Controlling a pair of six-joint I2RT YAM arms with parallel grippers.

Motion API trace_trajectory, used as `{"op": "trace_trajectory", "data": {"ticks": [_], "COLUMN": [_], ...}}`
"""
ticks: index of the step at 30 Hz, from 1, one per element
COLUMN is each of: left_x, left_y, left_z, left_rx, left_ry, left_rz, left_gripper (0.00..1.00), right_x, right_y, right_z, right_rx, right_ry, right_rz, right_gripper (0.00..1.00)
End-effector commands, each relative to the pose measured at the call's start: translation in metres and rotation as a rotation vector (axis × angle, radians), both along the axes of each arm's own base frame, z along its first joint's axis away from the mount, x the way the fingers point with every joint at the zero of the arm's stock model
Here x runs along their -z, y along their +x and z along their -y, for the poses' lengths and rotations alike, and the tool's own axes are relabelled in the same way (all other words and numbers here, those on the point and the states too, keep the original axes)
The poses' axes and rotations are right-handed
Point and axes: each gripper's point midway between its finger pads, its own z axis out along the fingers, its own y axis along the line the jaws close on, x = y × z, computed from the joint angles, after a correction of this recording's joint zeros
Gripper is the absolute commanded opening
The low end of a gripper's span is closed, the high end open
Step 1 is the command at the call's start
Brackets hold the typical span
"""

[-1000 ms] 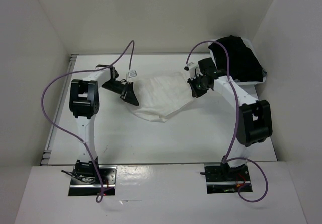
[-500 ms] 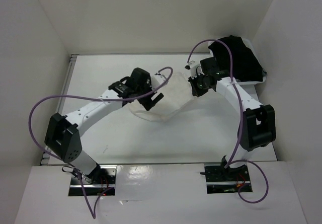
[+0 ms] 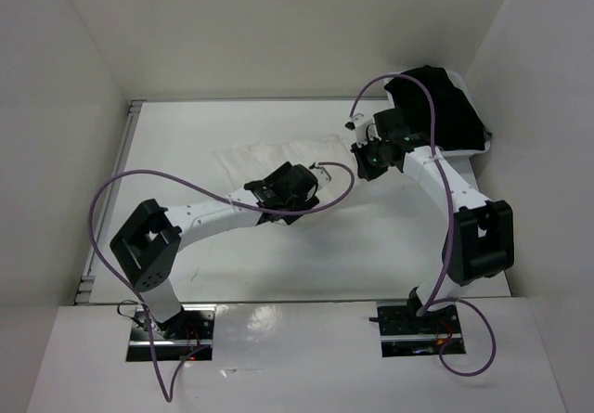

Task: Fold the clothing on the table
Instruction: Flatten the skirt out

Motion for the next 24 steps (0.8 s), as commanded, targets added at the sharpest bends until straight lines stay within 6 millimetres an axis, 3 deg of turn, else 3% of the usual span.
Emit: {"op": "trace_trajectory", "data": {"ticks": [1,6,7,13,16,24], "left_x": [-0.019,-0.018,-0.006,0.011,0.016,0.031], "left_y": [0.004,-0.01,-0.017,-0.031,-0.033,-0.015], "left_z": [0.02,0.045,0.05,0.075,0.079,0.065], "left_rx": [-0.079,-0.105,-0.1,-0.102,-0.106,-0.189], "left_ry": [-0.088,-0.15,-0.131,-0.104,-0.084,0.007], "left_rz": [0.057,0.035,0.012,0.011,0.028,0.143], "left_gripper": [0.91,0.91,0.91,0.91,0.92,0.94], "right_x": [-0.016,-0.016,-0.015,-0.013,-0.009,-0.01], "right_y": [0.004,0.005,0.006,0.008,0.006,0.006], "right_z": [0.004,0.007,0.009,0.008,0.009,0.009], "right_rx": [0.009,0.018,0.024,0.024,0.024,0.024], "right_ry": [0.024,0.023,0.016,0.016,0.014,0.016], "right_rz": [0.057,0.057,0.058,0.057,0.048,0.057], "right_gripper": [0.0,0.0,0.0,0.0,0.0,0.0]}}
